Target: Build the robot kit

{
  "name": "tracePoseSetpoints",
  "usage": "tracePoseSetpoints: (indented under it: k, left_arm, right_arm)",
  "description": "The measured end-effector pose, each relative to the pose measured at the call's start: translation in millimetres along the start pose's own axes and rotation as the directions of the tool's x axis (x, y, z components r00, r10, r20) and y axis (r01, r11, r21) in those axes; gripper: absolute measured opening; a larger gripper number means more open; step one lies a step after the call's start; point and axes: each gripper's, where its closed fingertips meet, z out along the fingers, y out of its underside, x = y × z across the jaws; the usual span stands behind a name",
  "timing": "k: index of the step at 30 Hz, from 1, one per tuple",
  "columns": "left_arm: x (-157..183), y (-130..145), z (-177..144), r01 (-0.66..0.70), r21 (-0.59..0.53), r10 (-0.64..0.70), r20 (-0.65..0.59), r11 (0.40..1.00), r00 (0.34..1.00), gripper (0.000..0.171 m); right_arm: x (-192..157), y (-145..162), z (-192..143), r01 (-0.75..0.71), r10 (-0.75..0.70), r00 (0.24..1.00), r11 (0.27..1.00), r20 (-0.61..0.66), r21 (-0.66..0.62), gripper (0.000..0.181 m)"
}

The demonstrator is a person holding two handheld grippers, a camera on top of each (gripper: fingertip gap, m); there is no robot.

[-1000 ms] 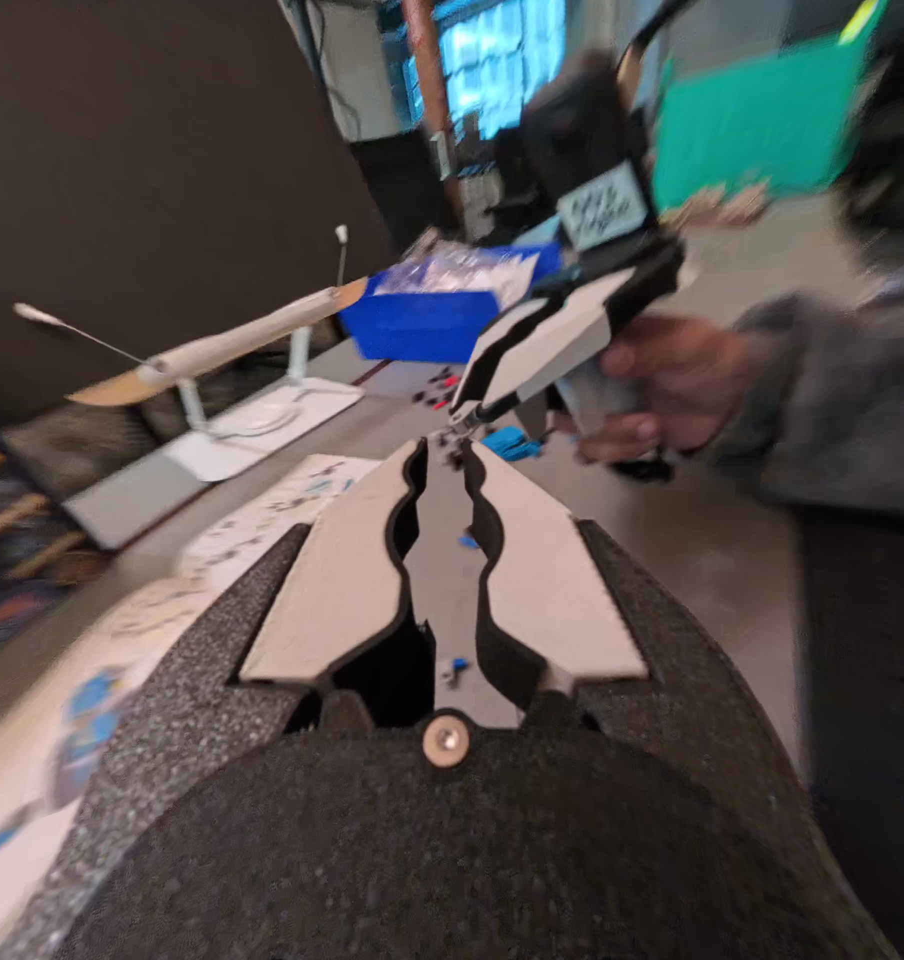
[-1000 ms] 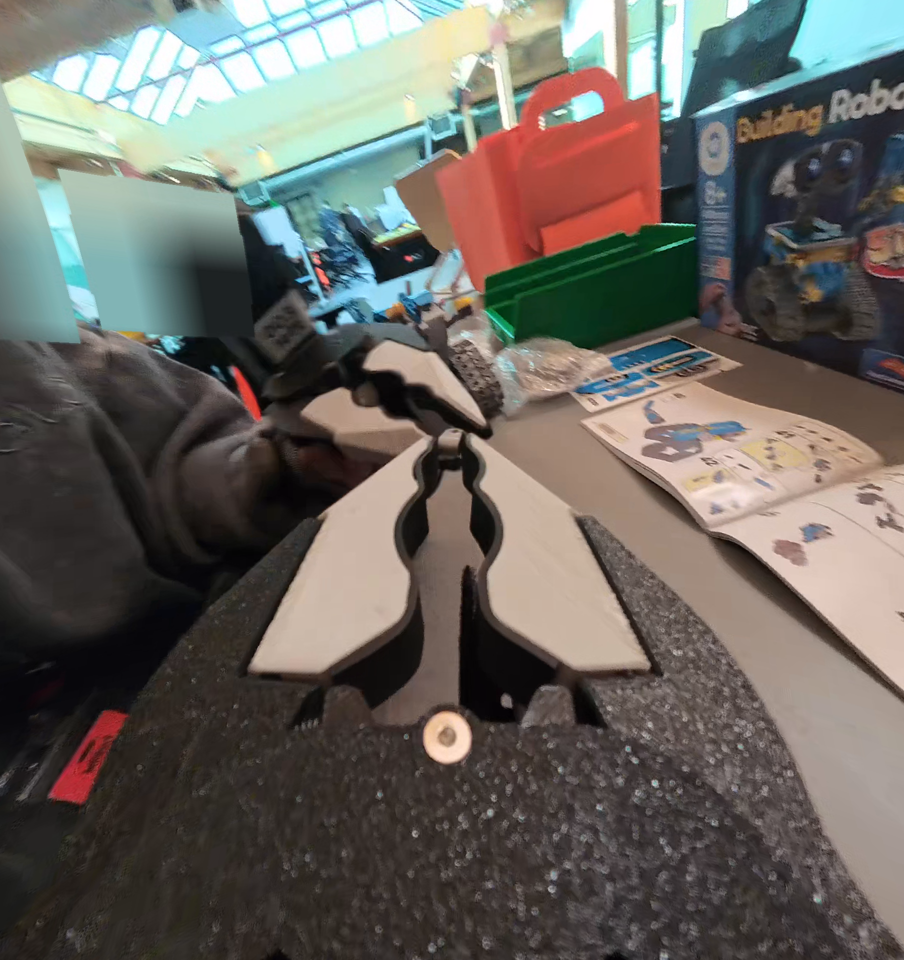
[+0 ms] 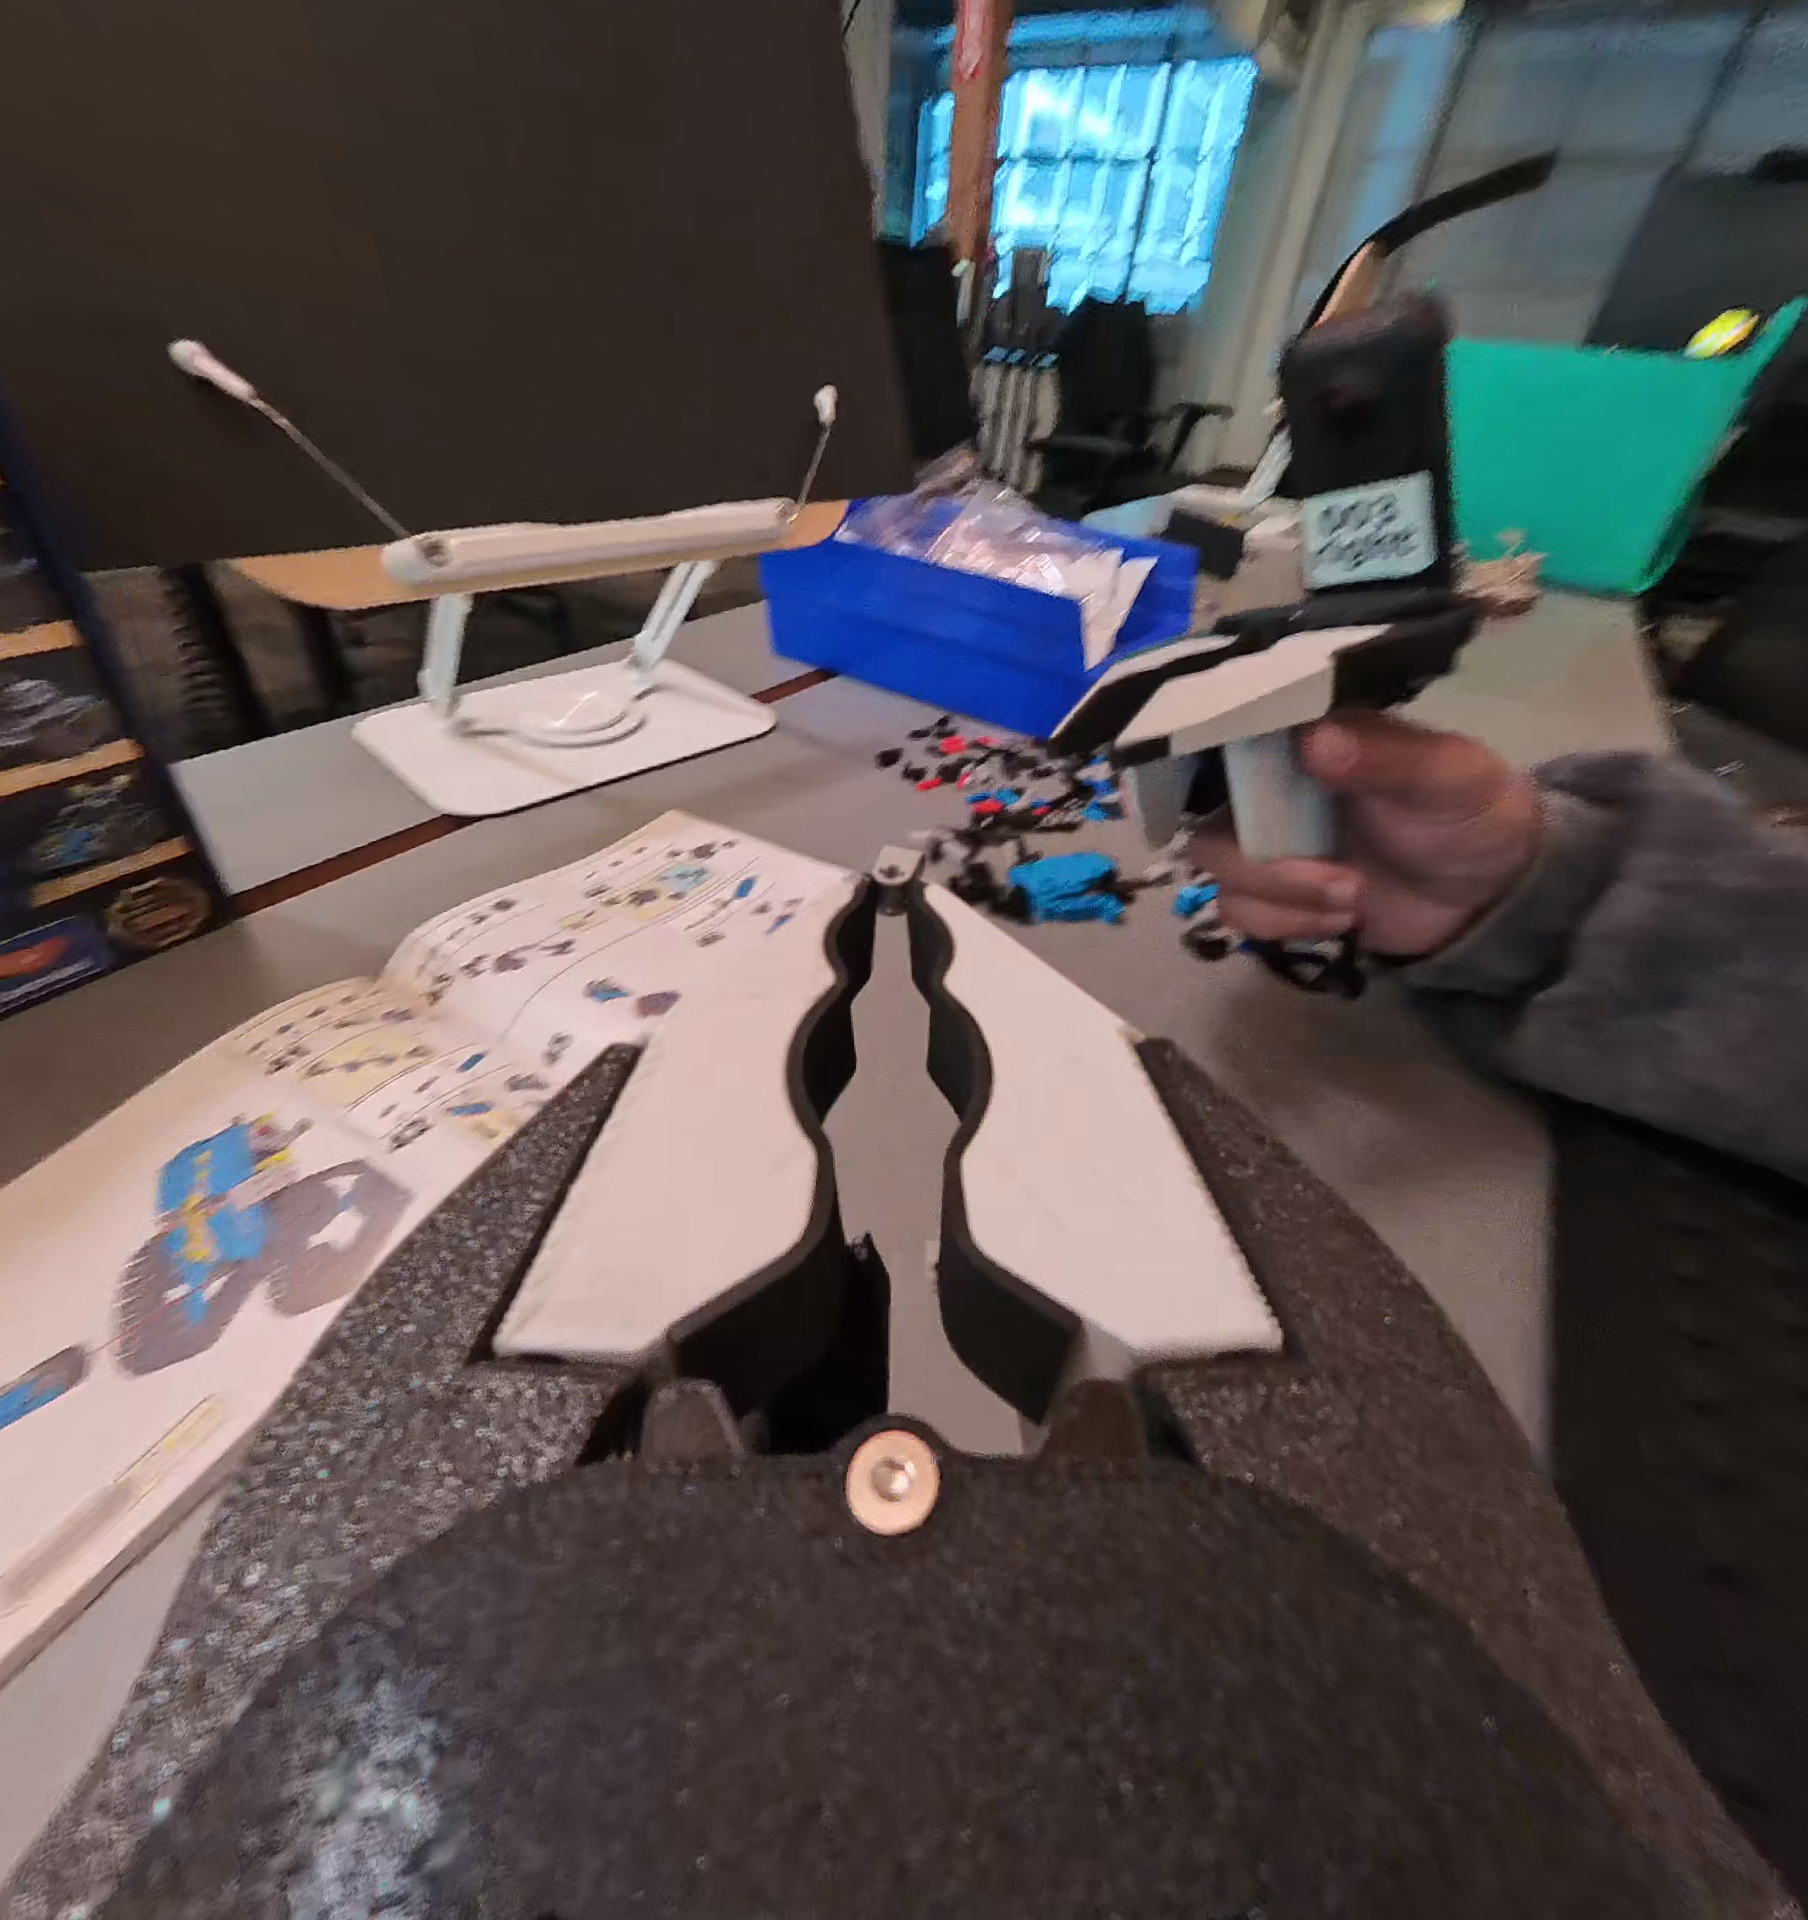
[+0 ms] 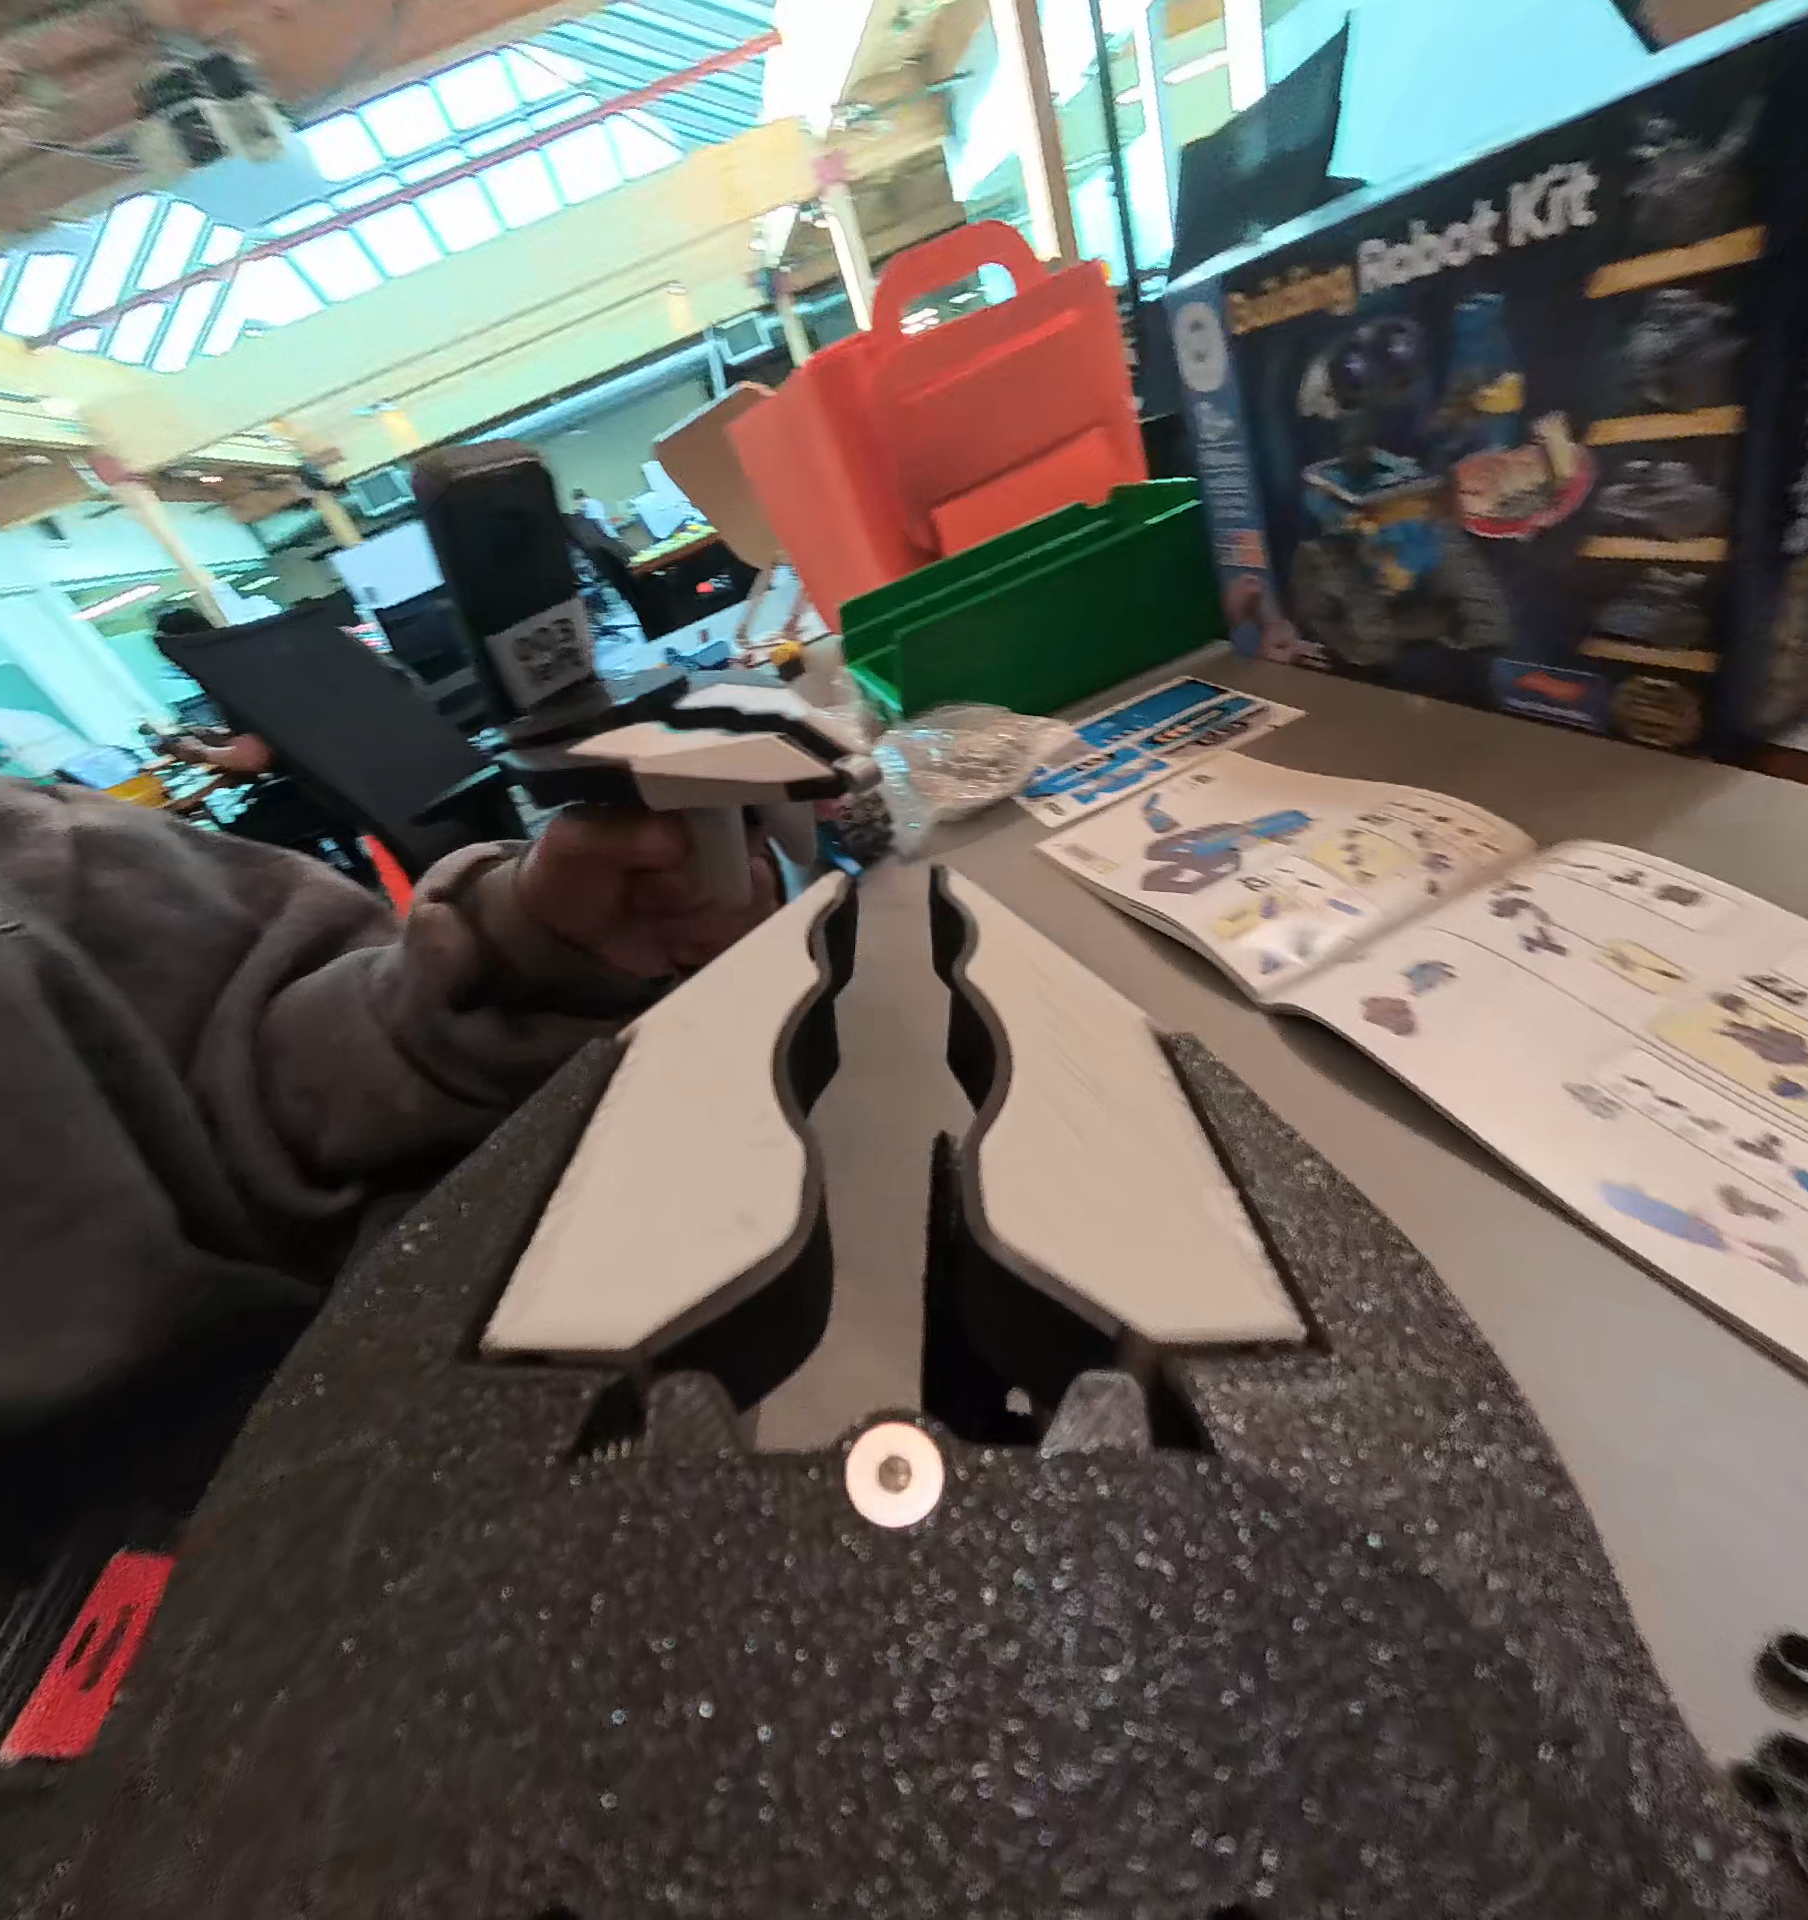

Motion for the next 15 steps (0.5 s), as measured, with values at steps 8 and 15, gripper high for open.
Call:
tracePoseSetpoints:
  k: [8,15]
  left_arm:
    - [-11.0,12.7,4.1,-0.178,-0.096,0.190,0.147,0.979,0.971,0.005]
    - [-14.3,15.7,5.7,-0.136,-0.095,0.150,0.159,0.986,0.976,0.005]
  right_arm:
    - [27.6,14.3,-1.6,0.021,-0.036,0.982,0.997,-0.185,-0.080,0.010]
    - [36.4,22.0,-3.9,0.023,-0.054,0.971,0.991,-0.233,-0.133,0.009]
